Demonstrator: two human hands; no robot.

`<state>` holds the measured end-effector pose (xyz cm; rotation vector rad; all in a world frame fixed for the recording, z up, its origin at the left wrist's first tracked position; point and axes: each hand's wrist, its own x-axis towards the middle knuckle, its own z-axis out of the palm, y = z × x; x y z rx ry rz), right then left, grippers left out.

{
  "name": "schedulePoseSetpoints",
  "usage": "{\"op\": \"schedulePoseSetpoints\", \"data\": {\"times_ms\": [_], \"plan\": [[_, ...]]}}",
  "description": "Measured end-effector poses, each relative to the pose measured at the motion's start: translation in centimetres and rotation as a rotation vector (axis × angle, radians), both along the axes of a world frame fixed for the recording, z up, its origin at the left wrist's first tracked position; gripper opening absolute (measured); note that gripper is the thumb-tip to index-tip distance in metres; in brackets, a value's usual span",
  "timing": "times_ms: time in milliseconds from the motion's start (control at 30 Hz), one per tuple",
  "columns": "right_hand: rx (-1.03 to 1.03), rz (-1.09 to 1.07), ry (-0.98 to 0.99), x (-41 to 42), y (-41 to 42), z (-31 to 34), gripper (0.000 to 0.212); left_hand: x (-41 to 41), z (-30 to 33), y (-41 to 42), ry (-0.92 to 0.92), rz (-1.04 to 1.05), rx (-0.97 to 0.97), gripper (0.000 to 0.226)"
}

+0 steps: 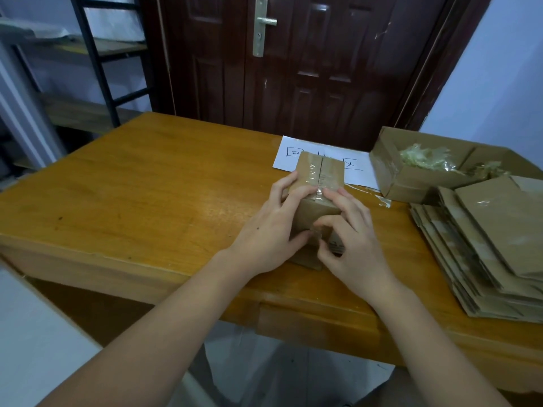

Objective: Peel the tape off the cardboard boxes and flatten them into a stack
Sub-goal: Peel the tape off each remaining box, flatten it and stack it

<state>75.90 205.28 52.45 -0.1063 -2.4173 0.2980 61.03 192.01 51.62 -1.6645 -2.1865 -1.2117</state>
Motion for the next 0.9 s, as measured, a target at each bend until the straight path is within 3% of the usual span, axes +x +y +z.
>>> {"op": "schedulePoseSetpoints", "data": {"times_ms": [133, 367, 667, 900], "plan": [[-0.024, -0.018, 0.052, -0.2, -0.1, -0.1, 0.008, -0.1, -0.1, 0.1, 0.005, 0.010, -0.004, 0.086], [-0.312, -0.036, 0.163, -0.6, -1.2, 0.7, 0.008, 0.0, 0.1, 0.2, 0.020, 0.053, -0.014, 0.087], [-0.299, 0.009, 0.064, 0.4, -0.8, 1.3, 0.036, -0.1, 0.4, -0.3, 0.034, 0.035, -0.050, 0.084], [-0.279, 0.045, 0.032, 0.4, -0.4, 0.8, 0.042, 0.4, 0.5, 0.0, 0.068, 0.071, -0.054, 0.085]]}}
